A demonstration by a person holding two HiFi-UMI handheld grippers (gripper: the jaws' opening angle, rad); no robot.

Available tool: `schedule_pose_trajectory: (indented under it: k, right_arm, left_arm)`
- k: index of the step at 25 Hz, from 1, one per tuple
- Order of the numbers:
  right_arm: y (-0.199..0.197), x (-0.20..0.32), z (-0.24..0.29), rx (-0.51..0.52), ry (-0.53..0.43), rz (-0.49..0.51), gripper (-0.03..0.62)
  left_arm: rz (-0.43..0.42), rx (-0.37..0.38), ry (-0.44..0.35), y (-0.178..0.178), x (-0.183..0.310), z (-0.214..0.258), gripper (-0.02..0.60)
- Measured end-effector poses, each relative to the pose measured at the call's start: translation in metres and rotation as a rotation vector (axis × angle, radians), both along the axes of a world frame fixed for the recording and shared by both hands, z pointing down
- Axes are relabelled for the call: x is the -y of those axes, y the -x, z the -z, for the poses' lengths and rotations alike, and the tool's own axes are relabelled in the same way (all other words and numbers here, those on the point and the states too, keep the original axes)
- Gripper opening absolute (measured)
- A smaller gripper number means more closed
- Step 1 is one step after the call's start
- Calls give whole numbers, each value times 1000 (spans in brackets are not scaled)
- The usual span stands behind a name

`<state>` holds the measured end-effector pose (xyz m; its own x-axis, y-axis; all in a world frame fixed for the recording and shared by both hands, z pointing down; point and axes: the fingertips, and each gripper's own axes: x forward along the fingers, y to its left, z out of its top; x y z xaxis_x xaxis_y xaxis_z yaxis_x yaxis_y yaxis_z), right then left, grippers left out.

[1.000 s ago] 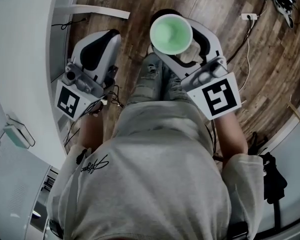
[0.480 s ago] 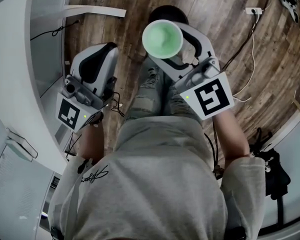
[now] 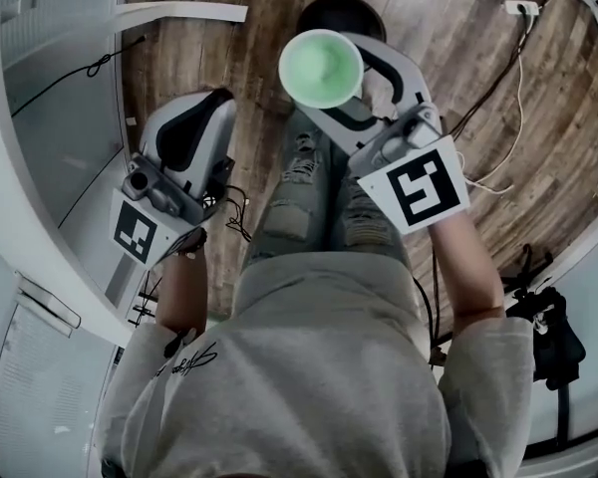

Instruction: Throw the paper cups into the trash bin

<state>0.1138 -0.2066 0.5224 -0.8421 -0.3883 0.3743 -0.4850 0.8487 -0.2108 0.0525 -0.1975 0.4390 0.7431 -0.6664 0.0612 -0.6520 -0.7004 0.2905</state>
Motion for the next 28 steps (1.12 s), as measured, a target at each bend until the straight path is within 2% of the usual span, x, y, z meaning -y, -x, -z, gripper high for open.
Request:
schedule_pose_trajectory:
  k: [6, 10, 18, 28]
  right_arm:
    - [-3, 8, -32, -26, 13, -17, 295]
    - [-3, 7, -56, -45, 4, -14, 295]
    - [0, -4, -103, -57, 38, -4, 295]
    - [-2, -5, -161, -65, 100, -24, 295]
  left_arm:
    - [-28, 8, 32, -8, -2, -34, 6]
    - [-52, -15, 46, -16, -3, -54, 6]
    - [-92, -4, 44, -27, -7, -87, 6]
    - [-90, -3, 120, -28, -11, -132, 6]
